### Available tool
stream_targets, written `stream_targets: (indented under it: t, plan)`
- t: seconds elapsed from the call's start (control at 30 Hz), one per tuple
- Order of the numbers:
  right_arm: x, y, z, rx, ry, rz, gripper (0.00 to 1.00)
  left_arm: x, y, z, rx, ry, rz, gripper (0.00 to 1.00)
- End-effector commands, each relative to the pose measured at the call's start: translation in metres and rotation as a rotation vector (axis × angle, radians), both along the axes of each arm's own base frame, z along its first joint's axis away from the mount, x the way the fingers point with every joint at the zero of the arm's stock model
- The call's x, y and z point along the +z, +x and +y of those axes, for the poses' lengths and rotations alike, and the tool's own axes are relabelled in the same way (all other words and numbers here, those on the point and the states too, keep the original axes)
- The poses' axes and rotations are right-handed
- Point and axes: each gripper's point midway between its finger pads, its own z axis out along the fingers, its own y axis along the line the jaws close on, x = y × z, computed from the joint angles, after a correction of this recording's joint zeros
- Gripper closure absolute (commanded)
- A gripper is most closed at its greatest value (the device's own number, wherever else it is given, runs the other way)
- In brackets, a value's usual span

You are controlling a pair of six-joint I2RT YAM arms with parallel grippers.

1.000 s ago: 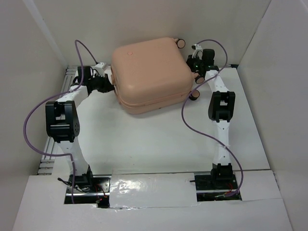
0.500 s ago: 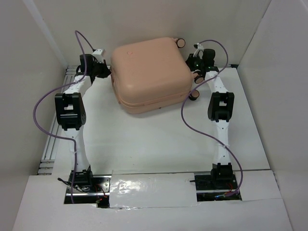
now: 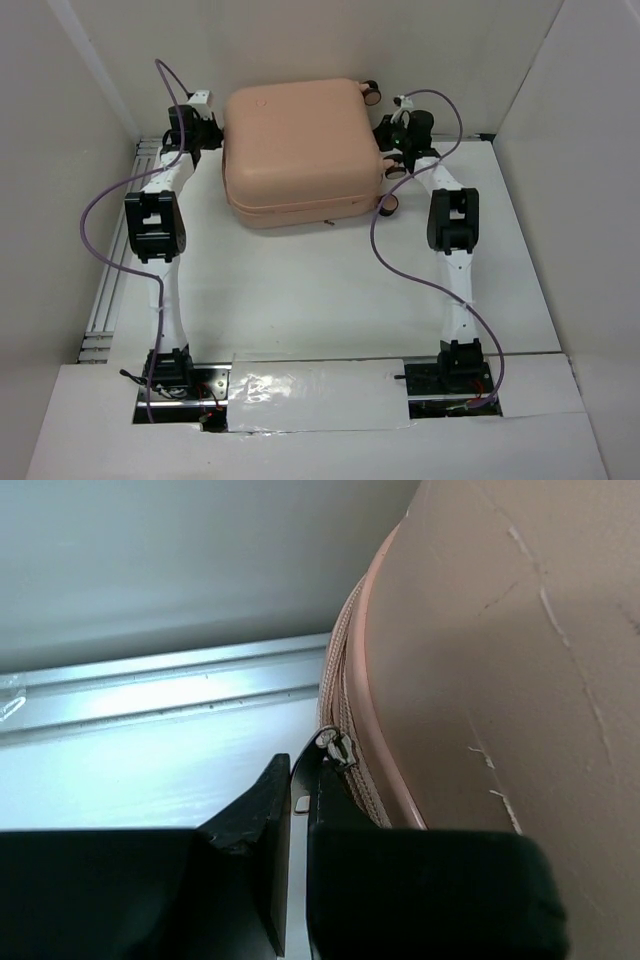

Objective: Pack the luggage

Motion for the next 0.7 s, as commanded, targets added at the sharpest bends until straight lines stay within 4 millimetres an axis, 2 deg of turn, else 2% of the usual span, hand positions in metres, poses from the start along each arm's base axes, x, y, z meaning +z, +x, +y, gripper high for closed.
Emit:
stream_targets:
  t: [0.0,0.03,0.07,0.1,0.13,0.17,0.2,0.23,0.27,0.3,0.33,0.37,0.4,0.47,0.5,0.53,0.57,0.6,0.63,0.67]
  plan:
    - [0.034,-0.008,0.024,-0.076,-0.017,-0.062,1.0,0.064,0.03,0.0,0.028,-0.027,-0.229,1.0]
    - [0.042,-0.01,0.026,-0.091,-0.017,-0.085,1.0,0.063,0.031,-0.002,0.011,-0.031,-0.231,1.0]
    - [0.047,-0.021,0.029,-0.094,-0.02,-0.081,1.0,0.055,0.034,-0.002,0.011,-0.031,-0.223,1.0]
    - [0.057,-0.028,0.039,-0.08,-0.013,-0.117,1.0,0.066,0.035,-0.004,0.003,-0.041,-0.243,1.0]
    - [0.063,-0.033,0.037,-0.094,-0.005,-0.127,1.0,0.058,0.037,-0.004,0.003,-0.041,-0.238,1.0]
    - [0.043,-0.048,0.043,-0.088,-0.014,-0.085,1.0,0.064,0.037,-0.011,-0.007,-0.042,-0.25,1.0]
    - [0.071,-0.057,0.05,-0.093,-0.005,-0.134,1.0,0.061,0.038,-0.013,-0.017,-0.044,-0.253,1.0]
    - [0.071,-0.063,0.047,-0.104,-0.022,-0.134,1.0,0.061,0.038,-0.013,-0.017,-0.044,-0.253,1.0]
    - [0.054,-0.077,0.052,-0.101,-0.034,-0.09,1.0,0.065,0.039,-0.013,-0.018,-0.043,-0.262,1.0]
    - [0.073,-0.085,0.05,-0.102,-0.027,-0.119,1.0,0.059,0.039,-0.014,-0.026,-0.046,-0.253,1.0]
    - [0.078,-0.092,0.055,-0.093,-0.023,-0.134,1.0,0.059,0.039,-0.021,-0.036,-0.047,-0.253,1.0]
    - [0.063,-0.11,0.054,-0.097,-0.036,-0.09,1.0,0.057,0.039,-0.021,-0.035,-0.048,-0.244,1.0]
    - [0.075,-0.111,0.054,-0.097,-0.031,-0.109,1.0,0.057,0.039,-0.021,-0.035,-0.048,-0.244,1.0]
    - [0.061,-0.12,0.05,-0.131,-0.054,-0.056,1.0,0.053,0.037,-0.029,-0.057,-0.044,-0.232,1.0]
    - [0.052,-0.122,0.047,-0.15,-0.066,-0.031,1.0,0.059,0.036,-0.029,-0.057,-0.044,-0.233,1.0]
    - [0.043,-0.119,0.034,-0.199,-0.086,0.006,1.0,0.048,0.034,-0.029,-0.056,-0.045,-0.21,1.0]
    - [0.039,-0.116,0.026,-0.215,-0.081,0.023,1.0,0.051,0.032,-0.029,-0.056,-0.045,-0.212,1.0]
    - [0.022,-0.108,0.007,-0.229,-0.073,0.055,1.0,0.051,0.032,-0.029,-0.056,-0.045,-0.212,1.0]
    - [0.013,-0.108,0.005,-0.185,-0.054,0.096,1.0,0.051,0.032,-0.031,-0.066,-0.048,-0.212,1.0]
    - [0.026,-0.097,0.001,-0.162,-0.036,0.069,1.0,0.048,0.03,-0.033,-0.078,-0.052,-0.199,1.0]
